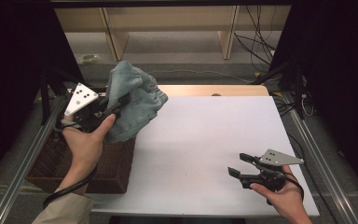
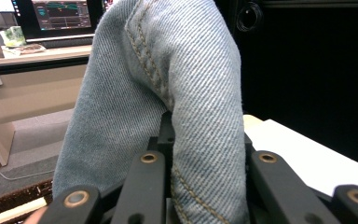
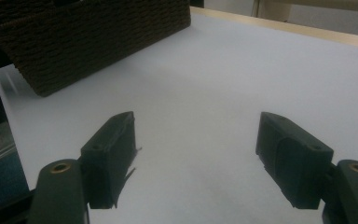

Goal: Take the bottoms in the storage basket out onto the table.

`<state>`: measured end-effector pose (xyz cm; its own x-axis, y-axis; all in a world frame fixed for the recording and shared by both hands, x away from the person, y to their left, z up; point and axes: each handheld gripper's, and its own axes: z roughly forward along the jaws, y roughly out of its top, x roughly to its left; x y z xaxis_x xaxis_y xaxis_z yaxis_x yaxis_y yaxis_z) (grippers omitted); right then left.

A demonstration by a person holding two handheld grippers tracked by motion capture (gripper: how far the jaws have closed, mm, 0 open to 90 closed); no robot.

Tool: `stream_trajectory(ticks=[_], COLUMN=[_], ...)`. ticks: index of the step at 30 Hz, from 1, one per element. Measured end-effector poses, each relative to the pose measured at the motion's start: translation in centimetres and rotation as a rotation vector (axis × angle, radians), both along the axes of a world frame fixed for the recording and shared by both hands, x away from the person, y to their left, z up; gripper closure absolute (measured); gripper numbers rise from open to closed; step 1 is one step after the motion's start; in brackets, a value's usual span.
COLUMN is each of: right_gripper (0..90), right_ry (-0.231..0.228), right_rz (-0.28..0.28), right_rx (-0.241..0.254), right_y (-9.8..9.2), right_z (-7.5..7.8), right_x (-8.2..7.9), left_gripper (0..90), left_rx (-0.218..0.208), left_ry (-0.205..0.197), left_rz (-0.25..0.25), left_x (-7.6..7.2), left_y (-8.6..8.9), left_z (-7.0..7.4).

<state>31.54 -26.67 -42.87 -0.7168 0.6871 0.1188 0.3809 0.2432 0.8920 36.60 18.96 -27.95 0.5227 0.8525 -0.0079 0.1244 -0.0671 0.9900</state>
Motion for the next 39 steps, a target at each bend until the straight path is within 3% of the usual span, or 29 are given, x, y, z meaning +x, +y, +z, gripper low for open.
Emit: stream_trajectory(ticks=[39], right_gripper=[29.7], right_ry=[-0.001], right_rz=[0.005], right_rx=[-0.004], right_y=[0.0], right_z=[0.0], right_x=[0.0], left_gripper=[74.4], left_rx=[0.022], left_ry=[0.013], left_rz=[-0.121], left_x=[-0.9], left_y=[-3.2], left_z=[-0.4])
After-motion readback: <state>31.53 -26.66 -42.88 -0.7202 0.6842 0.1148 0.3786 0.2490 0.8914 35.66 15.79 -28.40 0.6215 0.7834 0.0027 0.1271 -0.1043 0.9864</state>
